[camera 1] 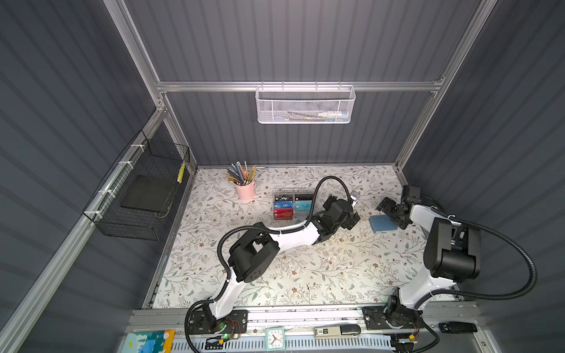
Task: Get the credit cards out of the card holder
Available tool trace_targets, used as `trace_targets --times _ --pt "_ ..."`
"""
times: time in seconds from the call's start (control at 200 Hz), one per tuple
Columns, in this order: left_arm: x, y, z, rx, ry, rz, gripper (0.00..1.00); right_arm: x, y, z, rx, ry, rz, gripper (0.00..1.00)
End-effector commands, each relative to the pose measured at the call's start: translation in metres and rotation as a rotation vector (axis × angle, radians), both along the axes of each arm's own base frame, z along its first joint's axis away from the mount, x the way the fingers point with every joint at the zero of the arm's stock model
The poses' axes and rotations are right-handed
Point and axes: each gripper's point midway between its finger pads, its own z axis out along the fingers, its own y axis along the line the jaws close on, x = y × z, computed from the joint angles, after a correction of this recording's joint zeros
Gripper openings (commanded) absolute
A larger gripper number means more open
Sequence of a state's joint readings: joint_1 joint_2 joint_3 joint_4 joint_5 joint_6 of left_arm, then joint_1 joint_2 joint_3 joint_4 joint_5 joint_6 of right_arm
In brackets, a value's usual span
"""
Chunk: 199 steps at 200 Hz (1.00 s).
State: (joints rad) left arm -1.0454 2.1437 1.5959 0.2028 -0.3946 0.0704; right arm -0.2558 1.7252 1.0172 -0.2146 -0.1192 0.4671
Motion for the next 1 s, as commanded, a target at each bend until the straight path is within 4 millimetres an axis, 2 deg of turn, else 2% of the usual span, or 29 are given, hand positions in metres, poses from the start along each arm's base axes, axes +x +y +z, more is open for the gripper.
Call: trace_targets --times 0.0,0.22,0.49,0.715,0.991 --pt "0.004 0.008 -0.011 0.012 0.023 0.037 1.0 0.002 0.023 0.001 0.1 -0.012 0.072 0.99" --pt "0.004 0.011 -0.012 0.009 0.03 0.051 1.0 0.002 0.045 -0.006 0.114 0.012 0.132 0.99" --pt "0.013 0.029 -0.014 -0.038 0.078 0.095 1.0 -0.003 0.068 -0.003 0.115 0.018 0.185 0.99" --pt "0.015 0.041 -0.015 -0.059 0.103 0.116 1.0 -0.013 0.093 -0.01 0.116 0.032 0.225 0.99" --pt "0.012 0.048 -0.012 -0.078 0.123 0.123 1.0 -0.025 0.124 -0.006 0.092 0.042 0.32 0.99"
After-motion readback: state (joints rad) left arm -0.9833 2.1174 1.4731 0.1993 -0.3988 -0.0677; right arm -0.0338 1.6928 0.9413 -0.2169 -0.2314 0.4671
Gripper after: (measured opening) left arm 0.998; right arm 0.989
